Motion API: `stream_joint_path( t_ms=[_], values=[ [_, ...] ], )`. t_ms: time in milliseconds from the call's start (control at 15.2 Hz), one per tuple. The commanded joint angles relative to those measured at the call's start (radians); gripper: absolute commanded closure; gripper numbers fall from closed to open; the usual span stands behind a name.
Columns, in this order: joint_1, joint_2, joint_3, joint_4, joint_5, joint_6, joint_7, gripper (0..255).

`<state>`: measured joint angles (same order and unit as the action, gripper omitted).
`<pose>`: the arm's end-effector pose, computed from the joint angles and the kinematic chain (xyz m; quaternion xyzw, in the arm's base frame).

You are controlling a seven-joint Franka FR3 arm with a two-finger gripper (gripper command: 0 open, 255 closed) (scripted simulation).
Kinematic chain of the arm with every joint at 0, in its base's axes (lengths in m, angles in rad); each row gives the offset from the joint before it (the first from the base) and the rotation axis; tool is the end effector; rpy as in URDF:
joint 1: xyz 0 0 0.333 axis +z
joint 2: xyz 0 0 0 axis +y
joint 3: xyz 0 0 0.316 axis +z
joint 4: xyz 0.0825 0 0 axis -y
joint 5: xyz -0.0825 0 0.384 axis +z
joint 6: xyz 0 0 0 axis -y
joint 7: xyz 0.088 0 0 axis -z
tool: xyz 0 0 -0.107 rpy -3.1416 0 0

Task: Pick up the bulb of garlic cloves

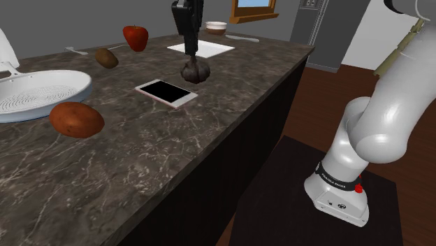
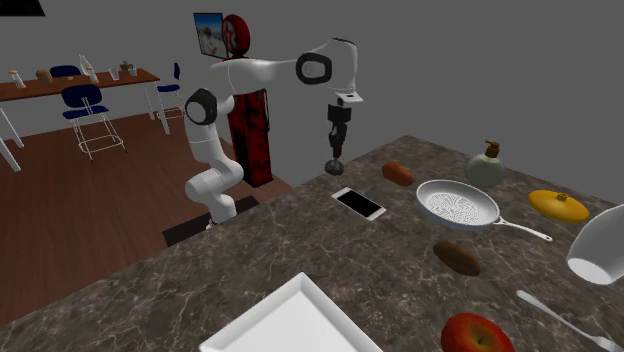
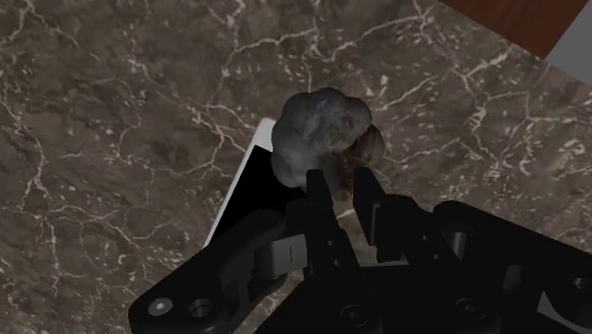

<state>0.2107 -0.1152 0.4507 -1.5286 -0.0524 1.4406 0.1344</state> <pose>0.3937 0.3195 0.6878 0.9654 0.2556 0.0270 0.0439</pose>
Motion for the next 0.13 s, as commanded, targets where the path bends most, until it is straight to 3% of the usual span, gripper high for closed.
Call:
stream_joint_path(
  t_ms=[0,66],
  values=[
    [0.001,0.007,0.002,0.022,-0.003,-0.016,0.002,255],
    [0.001,0.007,0.002,0.022,-0.003,-0.016,0.002,255]
  ],
)
